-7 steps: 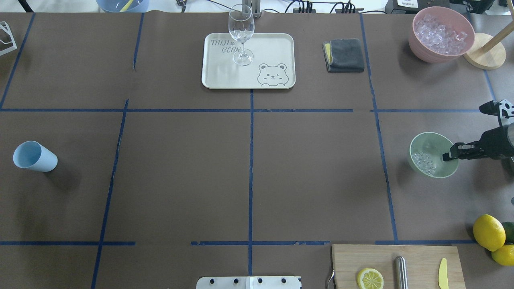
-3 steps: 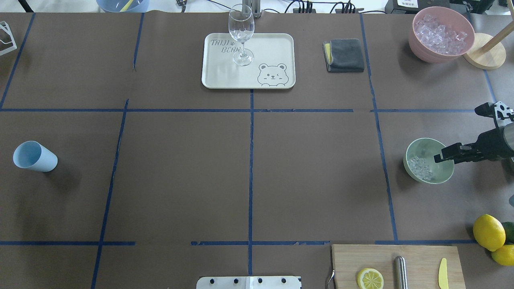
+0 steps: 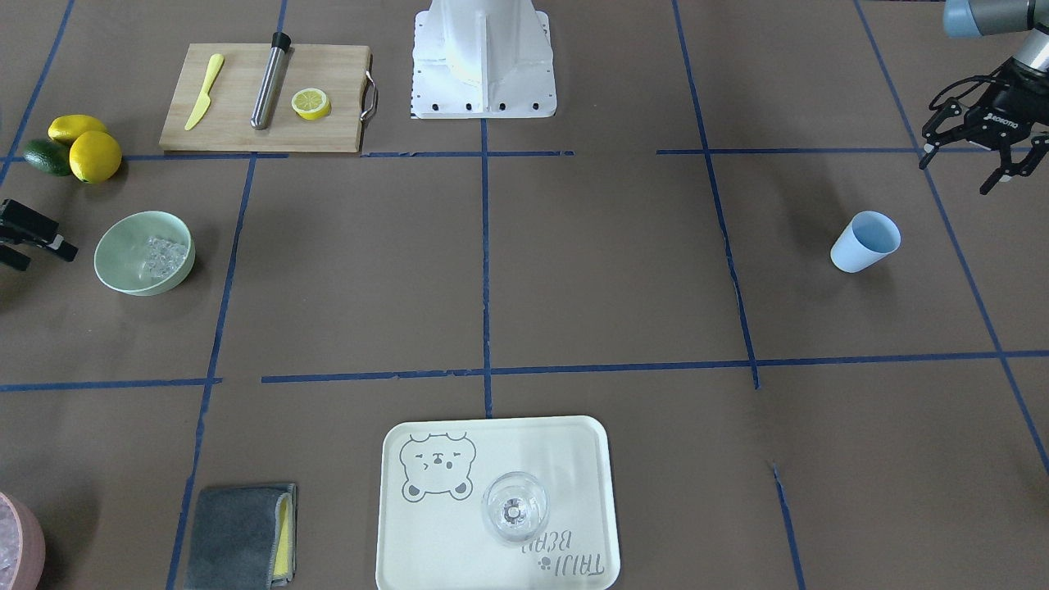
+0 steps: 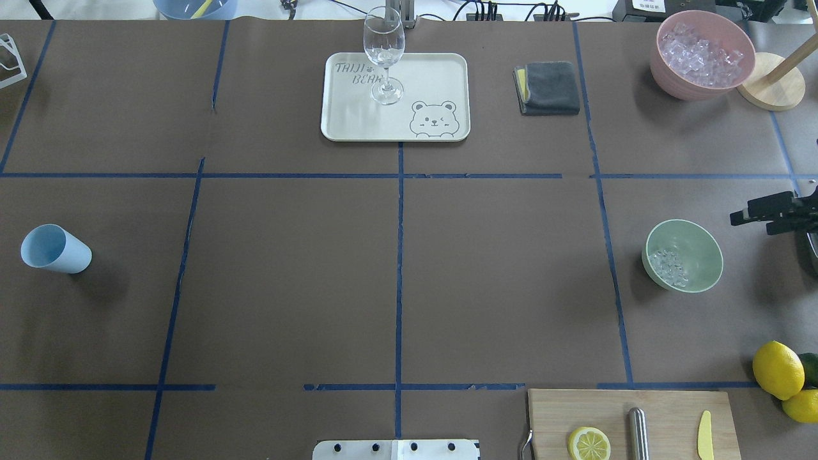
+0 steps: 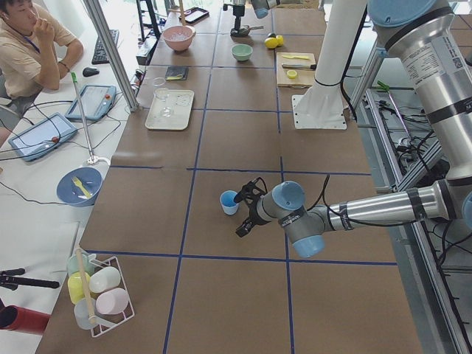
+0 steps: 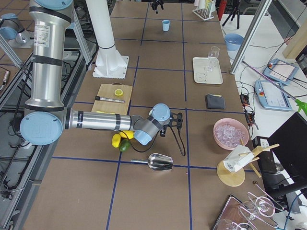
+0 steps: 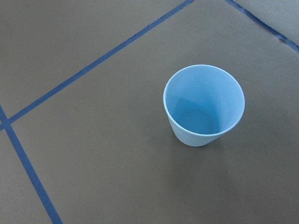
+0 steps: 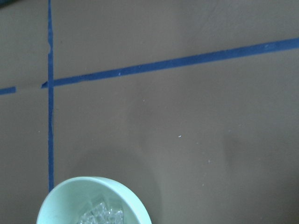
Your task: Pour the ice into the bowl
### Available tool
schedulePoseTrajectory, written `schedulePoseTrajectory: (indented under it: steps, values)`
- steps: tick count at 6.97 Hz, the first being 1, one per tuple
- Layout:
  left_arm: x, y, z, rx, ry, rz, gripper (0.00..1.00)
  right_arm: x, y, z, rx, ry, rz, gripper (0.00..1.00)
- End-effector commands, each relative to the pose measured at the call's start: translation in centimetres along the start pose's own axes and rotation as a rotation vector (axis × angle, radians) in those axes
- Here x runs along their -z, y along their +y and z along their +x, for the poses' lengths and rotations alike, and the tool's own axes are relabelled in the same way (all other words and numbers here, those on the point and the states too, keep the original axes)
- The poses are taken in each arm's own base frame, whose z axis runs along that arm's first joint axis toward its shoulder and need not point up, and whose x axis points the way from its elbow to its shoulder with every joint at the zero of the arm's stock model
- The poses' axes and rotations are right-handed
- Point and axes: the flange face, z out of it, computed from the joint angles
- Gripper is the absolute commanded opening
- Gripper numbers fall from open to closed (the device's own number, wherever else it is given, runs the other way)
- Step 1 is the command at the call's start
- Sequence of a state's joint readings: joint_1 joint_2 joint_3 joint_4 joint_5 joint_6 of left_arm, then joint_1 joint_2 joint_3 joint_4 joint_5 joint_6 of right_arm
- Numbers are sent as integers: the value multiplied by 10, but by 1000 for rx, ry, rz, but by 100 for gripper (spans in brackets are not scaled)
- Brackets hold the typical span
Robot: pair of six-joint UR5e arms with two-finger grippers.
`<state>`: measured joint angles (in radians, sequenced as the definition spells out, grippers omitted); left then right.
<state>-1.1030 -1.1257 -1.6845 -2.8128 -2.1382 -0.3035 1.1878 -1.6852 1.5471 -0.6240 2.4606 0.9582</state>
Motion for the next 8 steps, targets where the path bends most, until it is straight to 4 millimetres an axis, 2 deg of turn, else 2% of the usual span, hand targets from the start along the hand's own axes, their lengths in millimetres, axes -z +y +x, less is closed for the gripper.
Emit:
schedulePoseTrajectory:
  steps: [1,3,4,5,6,7,8]
  values:
    - [21,-25,-33,109,50,-31,100,43,-32,10,-71,3,68,100]
    - [28,-47,-51,210,78,-69,100,65,-36,41,13,62,78,100]
    - [43,-61,-55,263,114,-70,100,72,-39,55,85,95,61,100]
    - [54,-77,-49,296,105,-87,100,80,-43,70,140,130,39,100]
    - [61,-102,-56,305,88,-89,100,93,-50,87,192,172,9,100]
    - [66,-122,-72,284,52,-103,100,103,-63,89,228,191,-22,100]
    - [87,-158,-105,257,-37,-130,100,113,-66,82,238,203,-57,100]
